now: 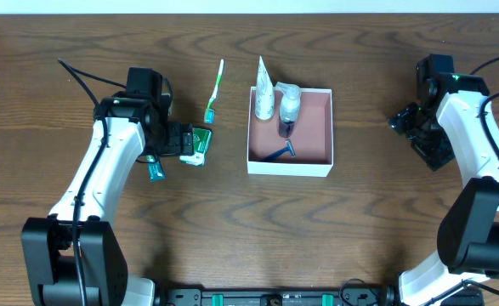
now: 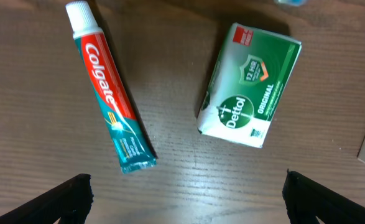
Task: Pack container
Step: 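Move the left gripper forward over the Colgate tube and Dettol box, then lower the left gripper and close it on the green Dettol box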
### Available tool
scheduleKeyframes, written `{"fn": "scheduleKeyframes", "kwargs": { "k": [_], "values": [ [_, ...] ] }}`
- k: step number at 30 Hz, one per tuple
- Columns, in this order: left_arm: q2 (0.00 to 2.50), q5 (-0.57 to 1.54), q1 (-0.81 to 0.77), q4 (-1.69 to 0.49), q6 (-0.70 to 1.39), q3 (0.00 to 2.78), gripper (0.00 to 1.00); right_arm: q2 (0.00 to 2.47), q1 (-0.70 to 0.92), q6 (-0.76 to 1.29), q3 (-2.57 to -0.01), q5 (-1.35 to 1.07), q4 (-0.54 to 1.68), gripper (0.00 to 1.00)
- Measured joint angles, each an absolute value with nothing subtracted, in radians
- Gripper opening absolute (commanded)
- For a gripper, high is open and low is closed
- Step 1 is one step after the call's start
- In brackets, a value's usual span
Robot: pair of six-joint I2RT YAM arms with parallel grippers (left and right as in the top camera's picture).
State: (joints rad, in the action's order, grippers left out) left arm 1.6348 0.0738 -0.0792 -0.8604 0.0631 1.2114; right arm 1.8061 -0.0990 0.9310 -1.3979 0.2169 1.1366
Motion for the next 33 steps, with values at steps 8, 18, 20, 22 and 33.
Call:
{"fn": "scheduleKeyframes", "kwargs": {
  "k": [8, 18, 20, 22, 33],
  "values": [
    [1.635, 0.07, -0.113, -0.836, 0.046, 1.211, 0.98, 1.806, -0.099, 0.931, -1.398, 0.217, 1.137, 0.99],
    [1.636, 0.071, -0.135, -0.783, 0.044, 1.209, 0.98, 1.806, -0.099, 0.931, -1.398, 0.217, 1.137, 0.99],
    [1.64, 0.071, -0.135, -0.78, 0.043, 1.209, 0.98, 1.806, -0.099, 0.931, -1.398, 0.217, 1.137, 0.99],
    [1.652, 0.071, -0.135, -0.775, 0.043, 1.208, 0.98, 1.806, -0.099, 0.931, -1.398, 0.217, 1.137, 0.99],
    [1.84, 0.071, -0.135, -0.735, 0.044, 1.208, 0.98, 1.806, -0.099, 0.931, -1.398, 0.217, 1.137, 0.99]
  ]
}}
